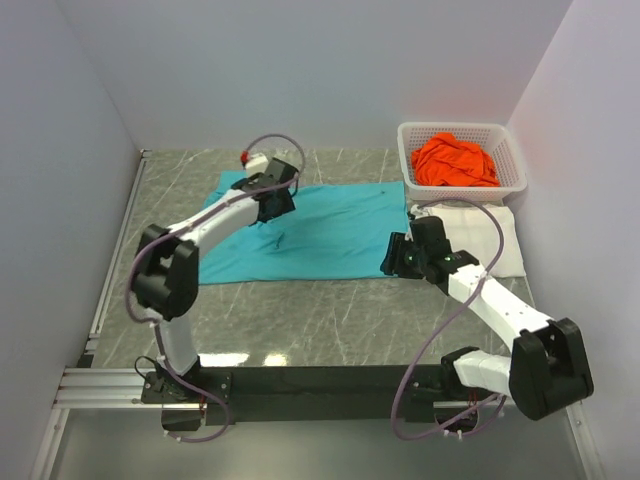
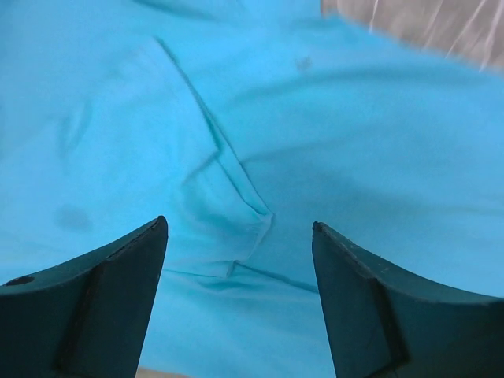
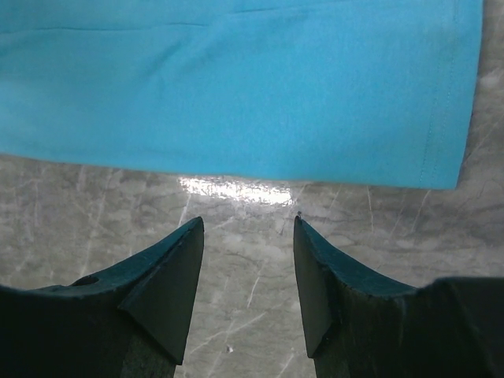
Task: Fold and stack the t-shirts
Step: Fold the tshirt
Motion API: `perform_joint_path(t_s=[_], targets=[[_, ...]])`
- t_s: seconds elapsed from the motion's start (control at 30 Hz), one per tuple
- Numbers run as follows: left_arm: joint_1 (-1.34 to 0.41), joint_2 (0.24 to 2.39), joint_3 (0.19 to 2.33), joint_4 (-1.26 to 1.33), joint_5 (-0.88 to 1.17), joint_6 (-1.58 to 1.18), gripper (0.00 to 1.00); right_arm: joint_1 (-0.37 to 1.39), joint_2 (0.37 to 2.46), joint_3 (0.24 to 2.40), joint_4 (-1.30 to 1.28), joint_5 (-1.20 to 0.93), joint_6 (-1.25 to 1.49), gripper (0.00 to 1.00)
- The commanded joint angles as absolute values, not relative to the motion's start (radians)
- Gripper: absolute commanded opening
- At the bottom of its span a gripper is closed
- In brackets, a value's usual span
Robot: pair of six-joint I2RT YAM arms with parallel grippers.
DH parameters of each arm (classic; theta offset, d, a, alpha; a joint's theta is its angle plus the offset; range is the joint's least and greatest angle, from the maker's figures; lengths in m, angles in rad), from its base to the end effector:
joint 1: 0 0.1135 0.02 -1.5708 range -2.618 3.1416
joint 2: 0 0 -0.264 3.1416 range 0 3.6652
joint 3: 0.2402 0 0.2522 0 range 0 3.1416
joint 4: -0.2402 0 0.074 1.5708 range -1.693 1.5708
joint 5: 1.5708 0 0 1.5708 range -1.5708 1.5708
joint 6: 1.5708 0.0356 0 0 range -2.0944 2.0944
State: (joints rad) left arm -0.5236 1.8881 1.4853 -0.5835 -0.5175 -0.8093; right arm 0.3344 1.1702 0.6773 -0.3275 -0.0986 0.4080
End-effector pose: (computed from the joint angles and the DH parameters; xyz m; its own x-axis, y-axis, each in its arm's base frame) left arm 0.3631 -0.1893 0.2360 -0.6418 -0.3558 -0.6794 -0.3860 0.9153 -0.1147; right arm 0.2216 0.0807 0.2135 -0.7889 0.1439 -0.5974 -0.0839 0.9379 0.3367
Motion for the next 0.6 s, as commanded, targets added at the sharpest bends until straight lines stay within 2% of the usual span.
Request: perform_joint_path(t_s=[0.0, 0.13, 0.23, 0.57], targets=[[-0.456, 1.729, 1.435, -0.644, -0.569, -0.899, 0.79, 0.339, 1.213, 0.744, -0.345, -0.092, 0.425, 0.56], [-0.355, 1.605, 1.19, -0.612, -0.508, -0.939, 0.71, 0.334, 1.317, 0.785, -0.359, -0.069, 0.442, 0.53], [-0.276, 1.55, 1.051, -0.555, -0.463, -0.924, 0.68, 0.333, 1.391, 0.821, -0.371, -0.046, 0.456, 0.51], [-0.134, 1.604, 0.92, -0.545, -0.374, -0.893, 0.66, 0.341, 1.606, 0.971, -0.518, 0.063, 0.402, 0.51]])
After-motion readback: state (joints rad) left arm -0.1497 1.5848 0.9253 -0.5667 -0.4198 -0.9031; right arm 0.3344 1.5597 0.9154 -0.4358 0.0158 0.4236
